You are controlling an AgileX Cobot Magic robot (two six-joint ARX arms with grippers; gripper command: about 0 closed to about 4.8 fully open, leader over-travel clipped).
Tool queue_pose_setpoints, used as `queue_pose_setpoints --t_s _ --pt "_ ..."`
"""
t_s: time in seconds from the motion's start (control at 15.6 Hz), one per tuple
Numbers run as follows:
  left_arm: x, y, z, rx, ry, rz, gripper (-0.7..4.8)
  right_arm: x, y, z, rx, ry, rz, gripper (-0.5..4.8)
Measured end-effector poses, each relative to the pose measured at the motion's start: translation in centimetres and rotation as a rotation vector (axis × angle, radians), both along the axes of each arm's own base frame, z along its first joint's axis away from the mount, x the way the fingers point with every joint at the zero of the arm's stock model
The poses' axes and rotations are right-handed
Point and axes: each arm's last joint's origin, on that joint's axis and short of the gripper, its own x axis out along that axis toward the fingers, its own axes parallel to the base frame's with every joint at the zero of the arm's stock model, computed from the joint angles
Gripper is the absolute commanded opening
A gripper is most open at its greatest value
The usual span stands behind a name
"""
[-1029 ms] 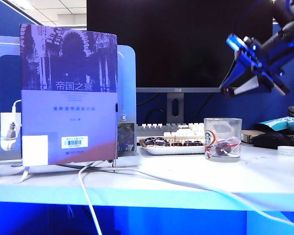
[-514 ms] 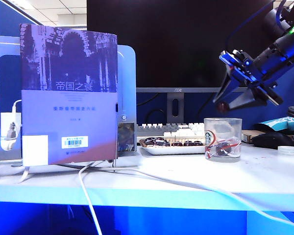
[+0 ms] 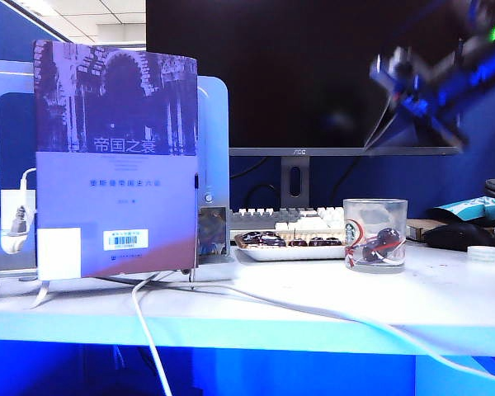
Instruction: Pick up the cherry on the right side of the glass and put it inside the glass.
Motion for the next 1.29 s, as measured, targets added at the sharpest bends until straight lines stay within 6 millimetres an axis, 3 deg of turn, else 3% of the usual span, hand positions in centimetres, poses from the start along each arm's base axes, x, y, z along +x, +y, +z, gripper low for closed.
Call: queue_pose_setpoints --t_s 0.19,0.26,0.45,0.58,0.71,0.84,1.03,1.16,1.29 --pt "0.0 0.0 0.0 0.0 0.0 0.0 -0.05 -1.7 -0.1 4.1 0.011 -0.161 -0.002 -0.01" --pt "0.0 0.0 0.0 0.0 0.0 0.0 -0.05 -3.4 -0.2 6.9 0.015 -0.259 -0.006 -0.01" --pt "0.0 0.0 0.0 0.0 0.0 0.0 -0.05 -7.4 -0.5 12.1 0.022 -0.455 -0.021 -0.01" --pt "0.0 0.0 0.0 0.0 0.0 0.0 -0.05 -11.3 -0.7 15.2 0.026 -0.562 -0.029 -0.01" --pt "0.0 0.0 0.0 0.0 0.0 0.0 -0.05 -16.7 -1.1 18.4 0.032 -0.7 -0.033 -0.01" --pt "0.0 0.0 0.0 0.0 0.0 0.0 -0.05 -20.6 -1.3 19.8 0.03 -0.758 -0.033 -0.01" --pt "0.0 0.0 0.0 0.0 0.0 0.0 -0.05 -28.1 -1.8 20.4 -0.094 -0.853 -0.06 -0.01" --pt "0.0 0.0 0.0 0.0 0.0 0.0 -0.05 -33.5 -2.6 19.5 -0.184 -0.858 -0.2 -0.01" --pt "0.0 0.0 0.0 0.0 0.0 0.0 -0.05 -36.4 -3.1 18.1 -0.269 -0.808 -0.305 -0.01"
